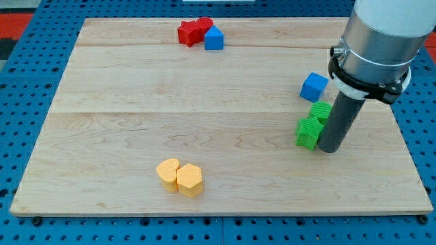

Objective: Place the green star left to the green circle

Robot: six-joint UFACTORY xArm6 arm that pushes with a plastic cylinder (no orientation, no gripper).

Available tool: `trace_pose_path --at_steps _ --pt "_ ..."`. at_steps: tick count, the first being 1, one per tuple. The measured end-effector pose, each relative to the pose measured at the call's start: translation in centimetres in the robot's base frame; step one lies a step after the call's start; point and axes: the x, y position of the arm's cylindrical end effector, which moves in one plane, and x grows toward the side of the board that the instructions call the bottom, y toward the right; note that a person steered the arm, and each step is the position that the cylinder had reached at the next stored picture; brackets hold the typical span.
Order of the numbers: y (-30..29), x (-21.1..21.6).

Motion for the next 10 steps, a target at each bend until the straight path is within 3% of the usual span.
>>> trace_pose_path --at_steps 4,5,6,8,10 --pt "1.7 -8.1" --pt "4.5 -7.8" --pt "5.4 -4.5" --pt "-3.5 -0.5" --pt "-7.3 -2.3"
